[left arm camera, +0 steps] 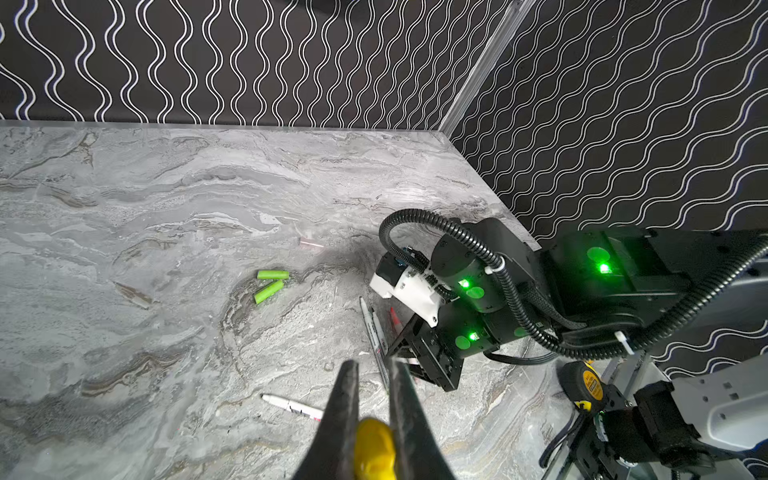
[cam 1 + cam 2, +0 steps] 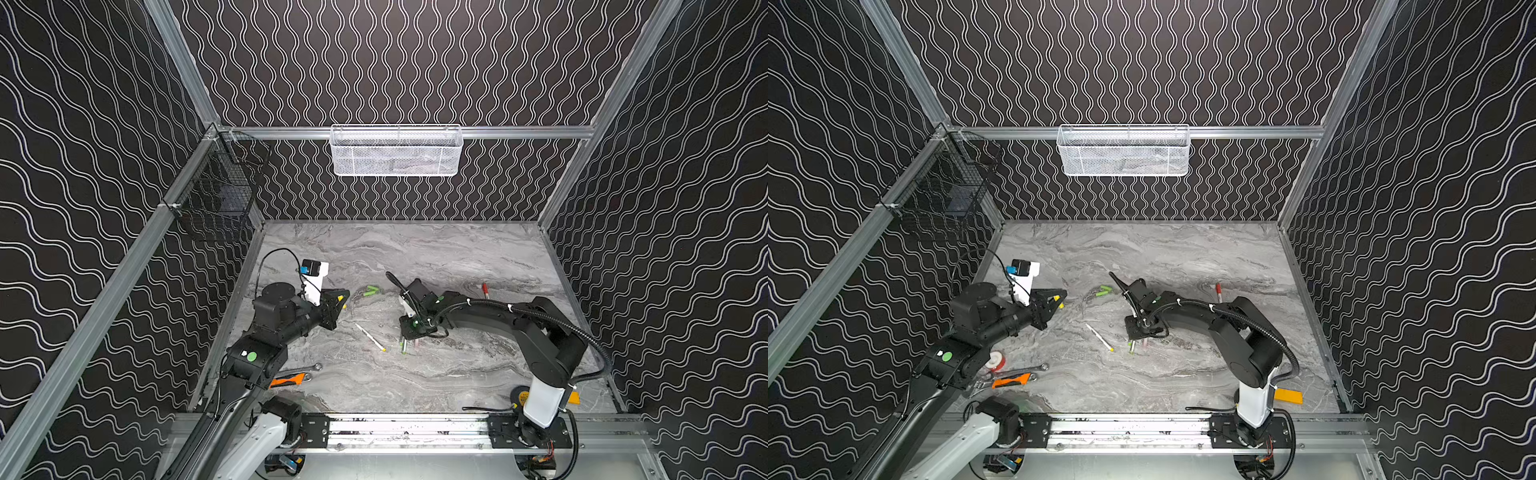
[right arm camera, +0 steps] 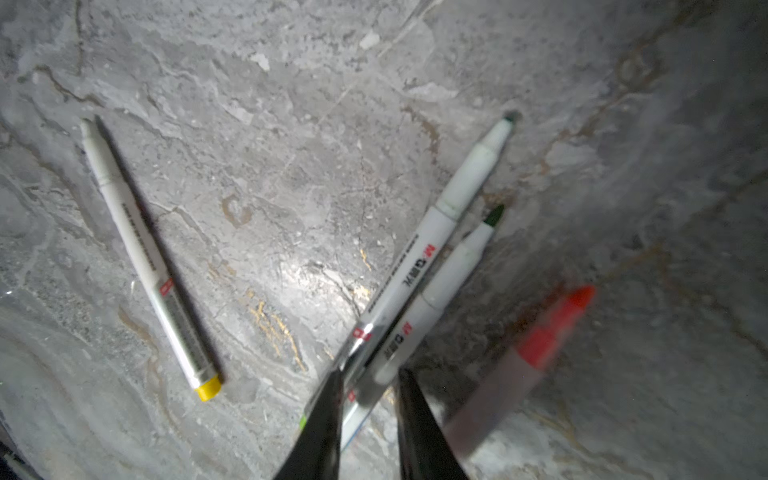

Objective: Insert the pens into the pen caps
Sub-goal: 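Align the right gripper over the green-tipped white pen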

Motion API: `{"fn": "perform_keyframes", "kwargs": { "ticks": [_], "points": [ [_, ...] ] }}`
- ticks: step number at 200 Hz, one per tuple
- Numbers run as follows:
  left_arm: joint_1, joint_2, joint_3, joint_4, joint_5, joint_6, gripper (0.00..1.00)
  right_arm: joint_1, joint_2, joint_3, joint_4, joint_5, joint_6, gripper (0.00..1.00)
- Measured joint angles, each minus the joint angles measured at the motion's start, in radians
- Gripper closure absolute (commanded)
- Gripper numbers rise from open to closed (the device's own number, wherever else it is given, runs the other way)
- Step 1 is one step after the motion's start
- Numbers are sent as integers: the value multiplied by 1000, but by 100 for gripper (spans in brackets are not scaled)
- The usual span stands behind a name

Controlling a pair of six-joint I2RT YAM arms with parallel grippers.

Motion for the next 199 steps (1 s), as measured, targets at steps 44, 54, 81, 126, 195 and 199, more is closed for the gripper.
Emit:
{"fn": "perform_keyframes", "kwargs": {
  "ticks": [44,54,81,126,195,199],
  "points": [
    [0,-6,0,0,-2,0,100,2,8,11,-18,8,0,77],
    [0,-7,-2,0,-2,0,100,2,12,11,-23,17,0,77],
    [0,-8,-4,0,-2,0,100,2,14,6,-39,37,0,77],
    [0,-3,-5,1,-4,0,100,9,8,1,-52,62,0,71],
    [0,3,-5,2,-1,-1,100,53,74,62,-96,191,0,77],
    [0,5,-5,3,-1,-1,100,54,77,64,-96,197,0,78]
  ]
}}
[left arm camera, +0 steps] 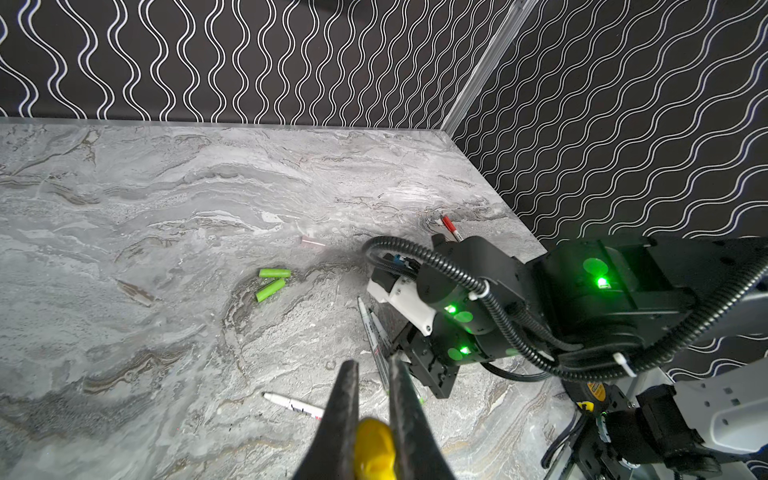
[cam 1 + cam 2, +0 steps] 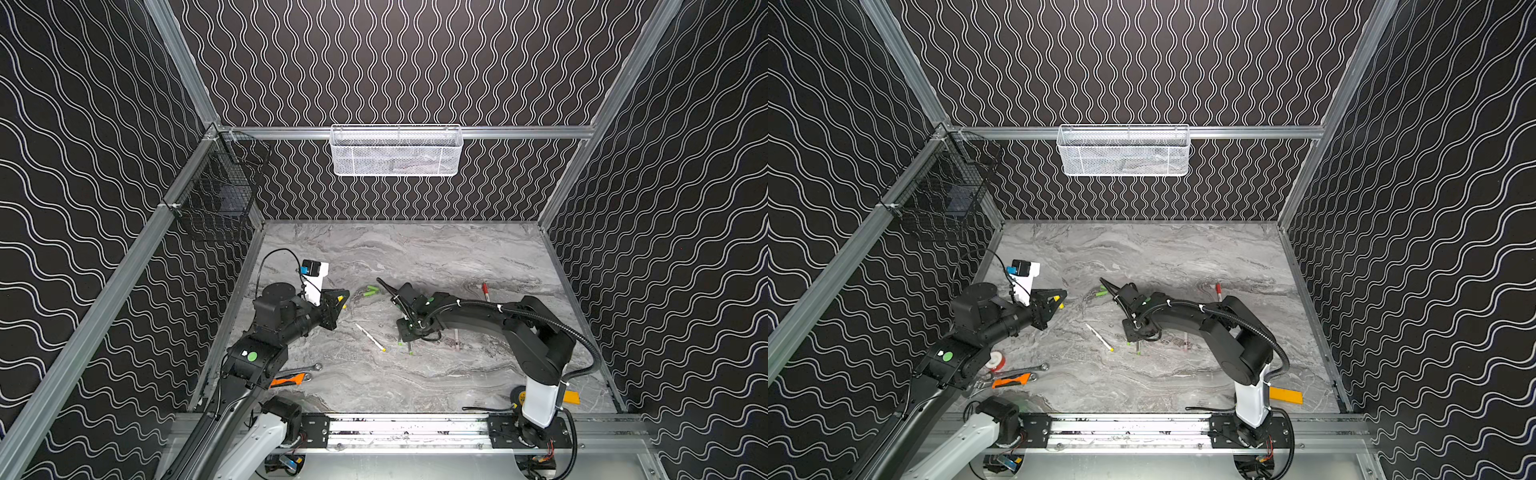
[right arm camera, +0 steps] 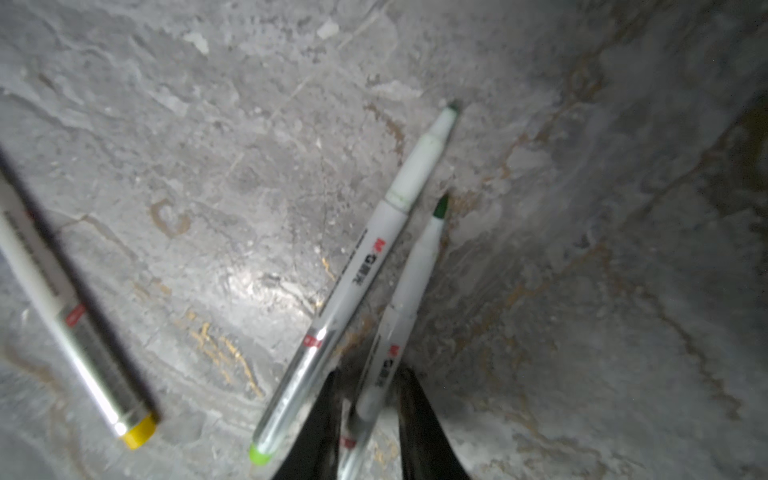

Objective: Insert the pens into the pen caps
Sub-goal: 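Align the right gripper over the green-tipped white pen, then close the right gripper on the green-tipped white pen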

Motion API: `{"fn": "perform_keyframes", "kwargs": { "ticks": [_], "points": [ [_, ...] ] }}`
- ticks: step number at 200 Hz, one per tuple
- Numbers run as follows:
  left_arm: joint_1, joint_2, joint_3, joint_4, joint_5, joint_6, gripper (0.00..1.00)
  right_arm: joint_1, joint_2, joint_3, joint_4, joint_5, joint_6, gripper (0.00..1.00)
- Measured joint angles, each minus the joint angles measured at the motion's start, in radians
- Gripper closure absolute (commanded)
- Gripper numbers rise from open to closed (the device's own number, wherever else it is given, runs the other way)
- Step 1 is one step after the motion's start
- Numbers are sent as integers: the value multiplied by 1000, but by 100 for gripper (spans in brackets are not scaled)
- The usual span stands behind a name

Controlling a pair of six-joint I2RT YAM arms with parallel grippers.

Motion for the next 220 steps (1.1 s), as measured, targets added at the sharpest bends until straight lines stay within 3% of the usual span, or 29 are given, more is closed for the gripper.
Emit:
{"fn": "perform_keyframes", "kwargs": {
  "ticks": [85,163,220],
  "points": [
    [0,60,0,59,50,-39,100,-37,-90,-74,-17,21,5,83],
    [0,164,3,154,108,-74,100,-92,-357,-225,82,-47,-104,83],
    [0,185,3,193,129,-100,100,-122,-305,-217,78,-45,-134,50]
  ]
}}
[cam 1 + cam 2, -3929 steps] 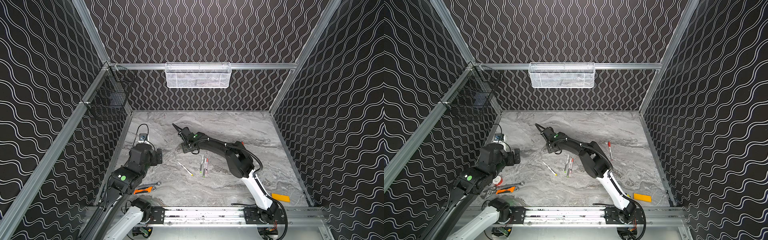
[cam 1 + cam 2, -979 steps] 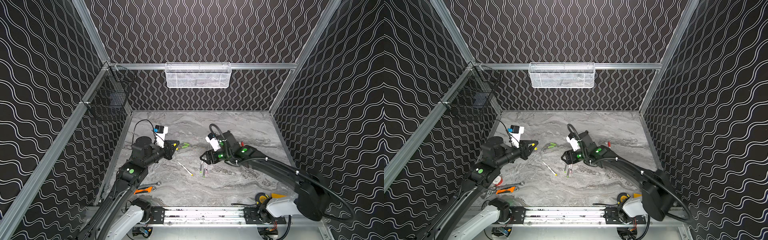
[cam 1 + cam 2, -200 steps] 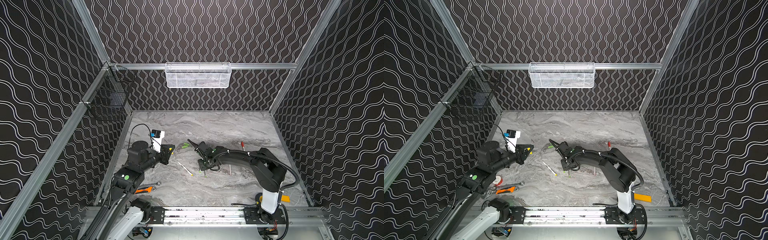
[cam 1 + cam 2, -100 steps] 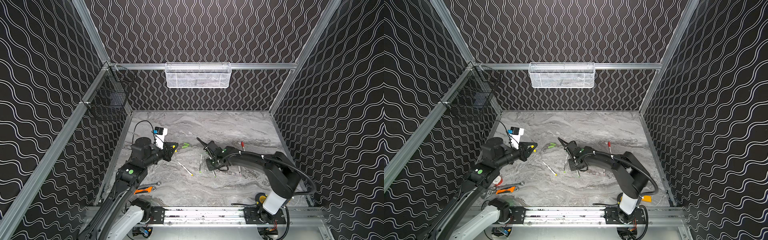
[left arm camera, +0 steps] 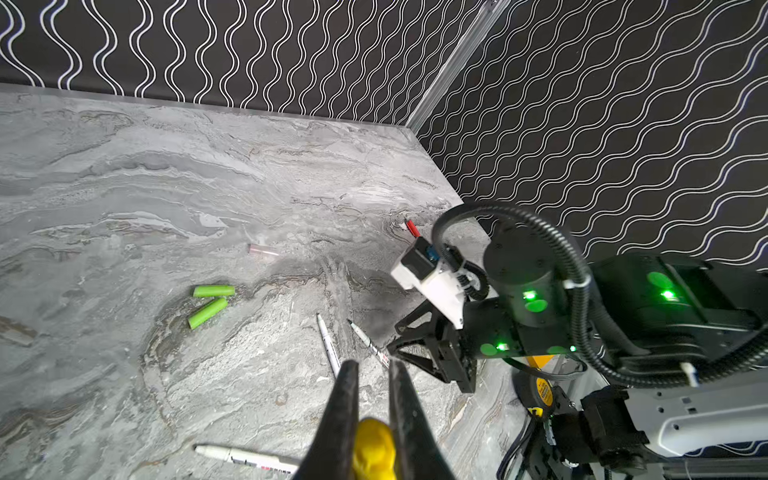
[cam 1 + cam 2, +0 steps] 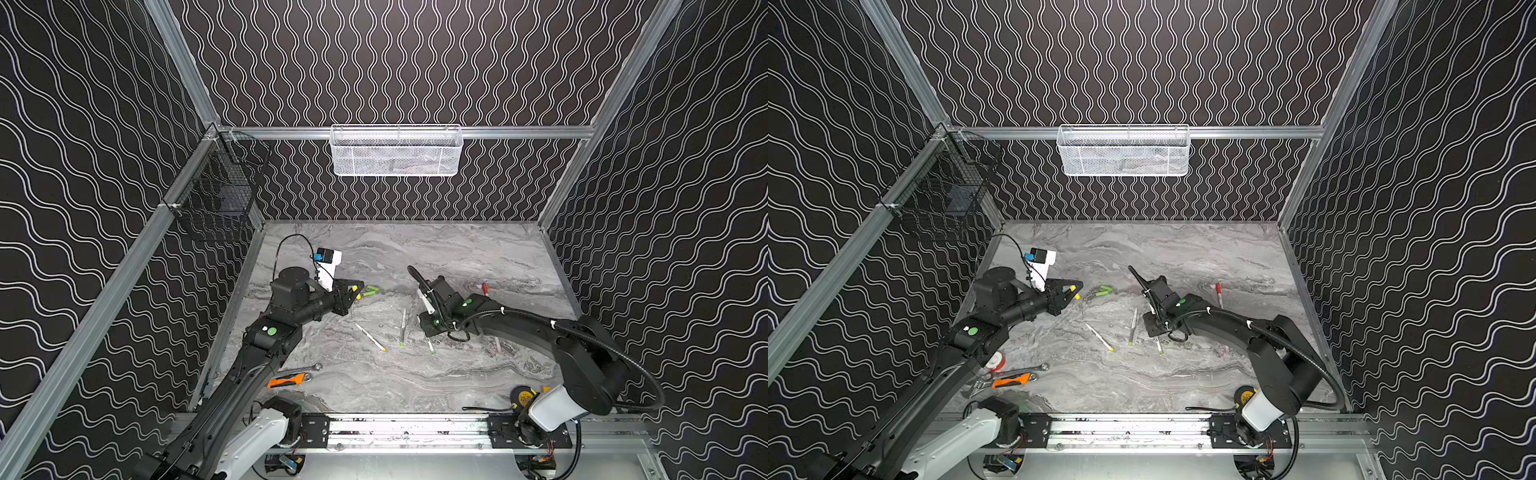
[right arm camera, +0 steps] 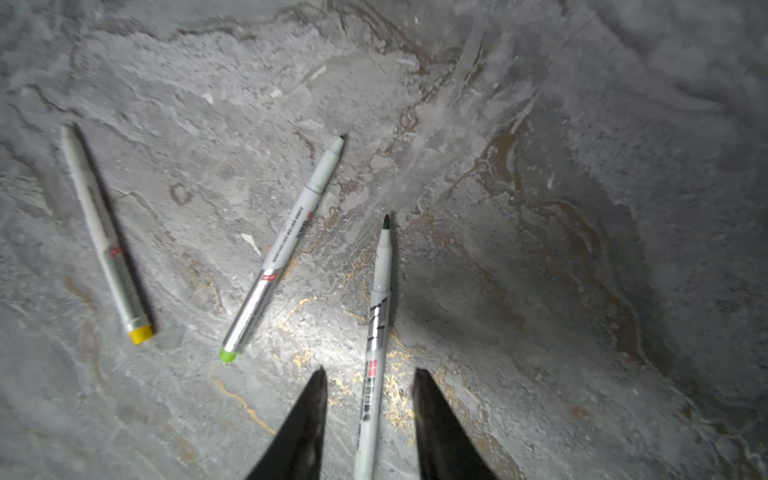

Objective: Insert the pens into the pen caps
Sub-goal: 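Close the right gripper on the green-tipped white pen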

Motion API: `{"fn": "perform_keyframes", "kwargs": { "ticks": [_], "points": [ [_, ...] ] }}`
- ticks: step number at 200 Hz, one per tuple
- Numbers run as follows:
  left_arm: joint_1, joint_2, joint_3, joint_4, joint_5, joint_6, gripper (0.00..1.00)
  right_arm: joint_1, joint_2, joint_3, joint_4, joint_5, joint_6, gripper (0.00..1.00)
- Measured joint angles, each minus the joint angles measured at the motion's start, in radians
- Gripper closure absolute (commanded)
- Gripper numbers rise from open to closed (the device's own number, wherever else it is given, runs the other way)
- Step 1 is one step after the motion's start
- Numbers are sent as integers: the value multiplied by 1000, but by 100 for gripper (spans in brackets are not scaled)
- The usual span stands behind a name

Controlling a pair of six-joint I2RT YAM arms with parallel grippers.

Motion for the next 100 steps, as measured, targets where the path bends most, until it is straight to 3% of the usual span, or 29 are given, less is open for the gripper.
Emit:
{"fn": "perform_keyframes", "kwargs": {
  "ticks": [38,100],
  "points": [
    [0,-9,0,-1,0,0,100,-7,69,3,-39,30,5,41],
    [0,-26,-10,-5,-4,0,100,0,117,5,-52,48,20,40]
  ]
}}
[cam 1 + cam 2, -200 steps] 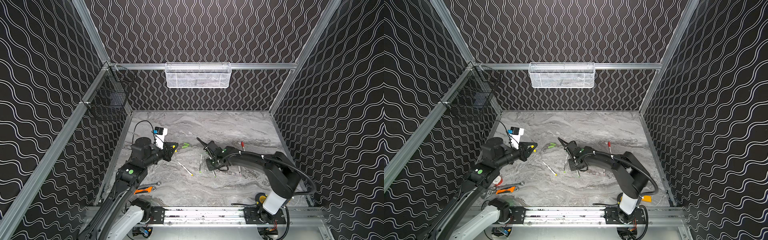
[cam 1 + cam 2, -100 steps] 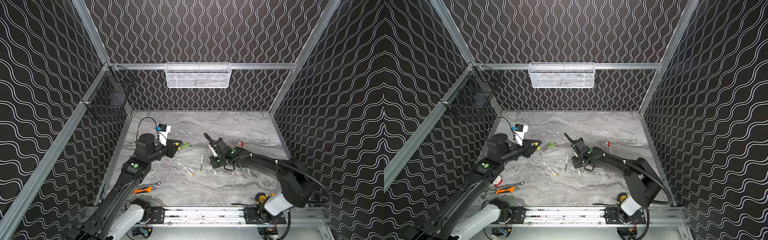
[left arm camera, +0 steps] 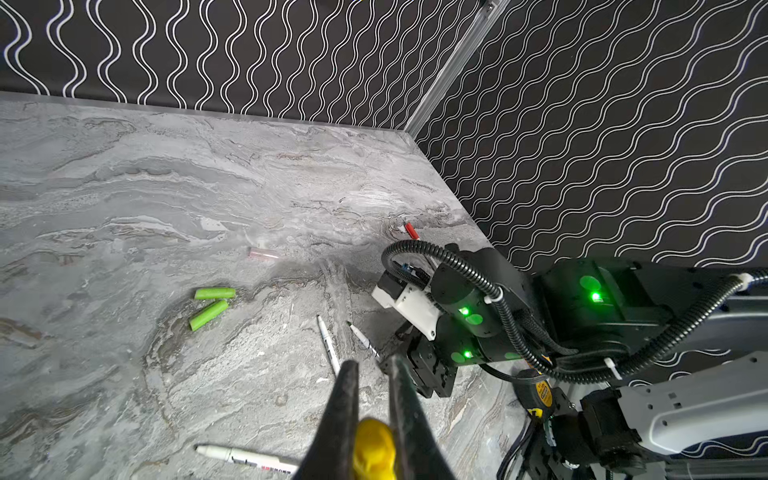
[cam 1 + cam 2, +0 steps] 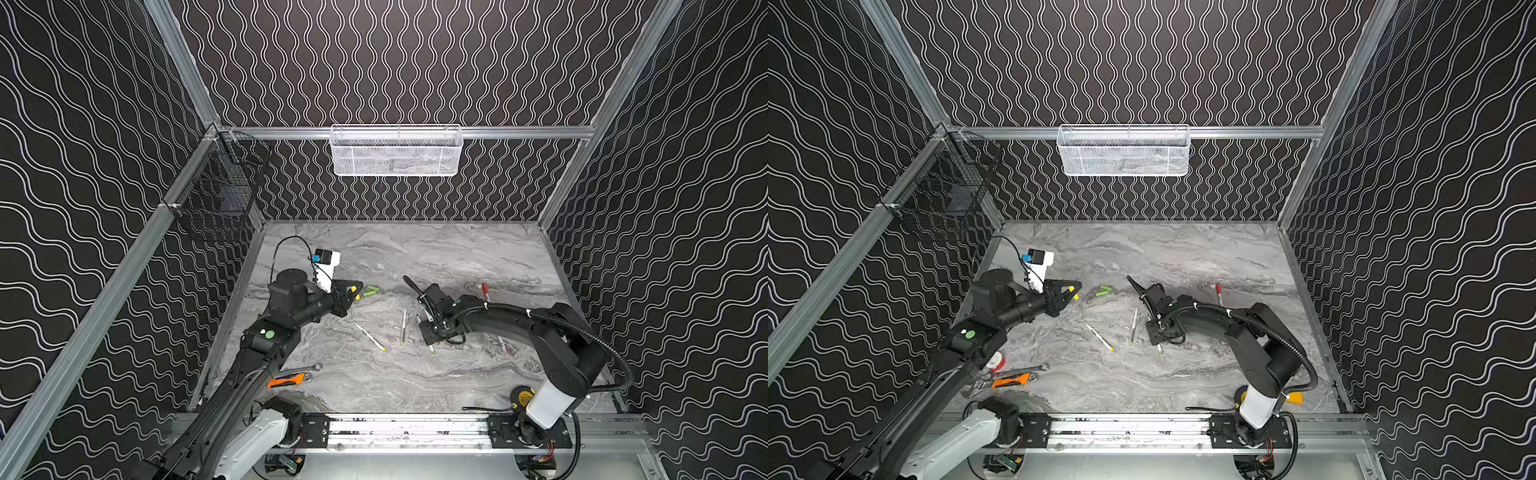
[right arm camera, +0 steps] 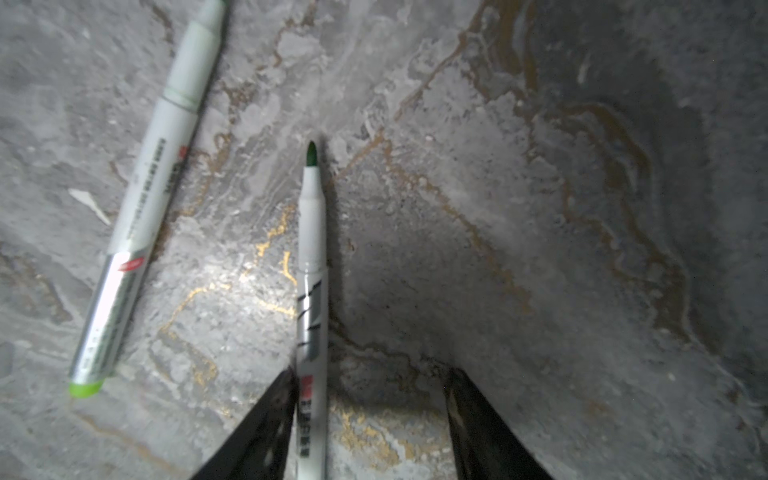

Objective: Insert the pens into the pen caps
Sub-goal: 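Close the right gripper on the green-tipped white pen, then lift the pen with the right gripper toward the yellow cap in the left gripper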

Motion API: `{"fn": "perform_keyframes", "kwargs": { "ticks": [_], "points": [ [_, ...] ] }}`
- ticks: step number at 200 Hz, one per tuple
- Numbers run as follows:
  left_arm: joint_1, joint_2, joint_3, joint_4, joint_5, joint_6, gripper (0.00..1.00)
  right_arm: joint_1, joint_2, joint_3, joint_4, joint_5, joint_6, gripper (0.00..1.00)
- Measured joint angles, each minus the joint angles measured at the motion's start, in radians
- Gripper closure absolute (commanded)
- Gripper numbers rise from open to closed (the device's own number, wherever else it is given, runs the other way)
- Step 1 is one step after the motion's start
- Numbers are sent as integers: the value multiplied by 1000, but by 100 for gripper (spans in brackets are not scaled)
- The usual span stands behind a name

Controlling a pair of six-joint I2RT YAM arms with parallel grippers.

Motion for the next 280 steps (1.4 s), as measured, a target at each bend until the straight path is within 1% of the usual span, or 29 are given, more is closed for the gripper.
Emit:
{"fn": "perform_keyframes", "kwargs": {
  "ticks": [24,49,102,121,137,180,200,213,235,264,280],
  "points": [
    [0,-6,-2,-2,0,0,100,3,18,13,-1,19,5,41],
    [0,-10,-5,-5,-3,0,100,8,36,22,4,25,11,46],
    [0,-13,-10,-4,-7,2,100,19,67,56,29,26,10,74],
    [0,7,-15,4,-7,2,100,23,75,61,36,26,10,80],
    [0,38,-18,24,-7,1,100,26,80,61,44,24,9,84],
    [0,146,-21,126,-3,-27,100,25,79,44,98,9,-12,88],
    [0,195,-30,184,-4,-39,100,10,49,3,146,-19,-21,88],
    [0,228,-40,223,-15,-55,100,-5,11,-35,183,-59,-47,89],
    [-1,283,-53,283,-18,-79,100,-51,-61,-82,138,-149,-91,90],
    [-5,346,-47,336,-22,-79,100,-138,-155,-113,148,-230,-157,91],
    [-9,375,-33,352,-18,-75,100,-161,-189,-129,152,-284,-192,90]
  ]
}}
